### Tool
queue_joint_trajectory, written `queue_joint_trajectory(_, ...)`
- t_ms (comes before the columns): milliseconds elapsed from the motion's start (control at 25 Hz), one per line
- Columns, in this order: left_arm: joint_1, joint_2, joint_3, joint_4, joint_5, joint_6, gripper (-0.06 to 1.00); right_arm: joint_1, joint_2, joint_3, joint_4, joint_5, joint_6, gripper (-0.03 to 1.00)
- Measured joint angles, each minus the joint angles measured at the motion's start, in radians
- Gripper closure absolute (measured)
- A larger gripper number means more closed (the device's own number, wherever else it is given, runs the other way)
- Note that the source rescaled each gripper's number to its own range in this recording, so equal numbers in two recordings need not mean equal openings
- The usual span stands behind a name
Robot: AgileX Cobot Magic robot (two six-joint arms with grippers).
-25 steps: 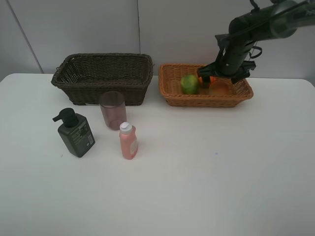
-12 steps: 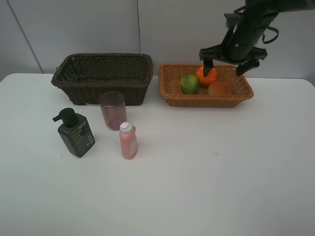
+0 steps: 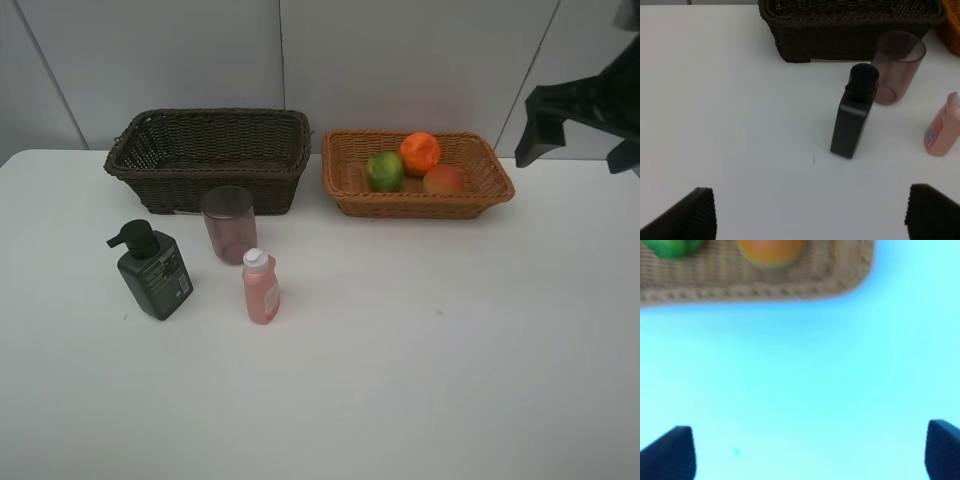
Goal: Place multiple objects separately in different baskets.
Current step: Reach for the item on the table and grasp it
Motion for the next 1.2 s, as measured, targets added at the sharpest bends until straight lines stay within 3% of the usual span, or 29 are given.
queue_joint_trajectory(280,0.000,0.000,0.000,0.000,0.000,0.000,-0.03,-0.010,-0.407,0.215,0.003,0.065,-0.023,-0.01)
queue_joint_trajectory(720,0.000,0.000,0.000,0.000,0.000,0.000,-0.03,-0.010,-1.016,0.248,0.022,0.170,-0.033,-0.01)
queue_joint_trajectory(880,0.000,0.000,0.000,0.000,0.000,0.000,-0.03,-0.010,-1.171,0.295,0.023,0.176,-0.062,-0.01)
queue_joint_trajectory(1080,0.000,0.000,0.000,0.000,0.000,0.000,-0.03,-0.010,-1.296,0.416,0.033,0.178,-0.189,-0.01)
queue_joint_trajectory(1200,0.000,0.000,0.000,0.000,0.000,0.000,-0.03,-0.010,-1.330,0.495,0.081,0.177,-0.211,-0.01)
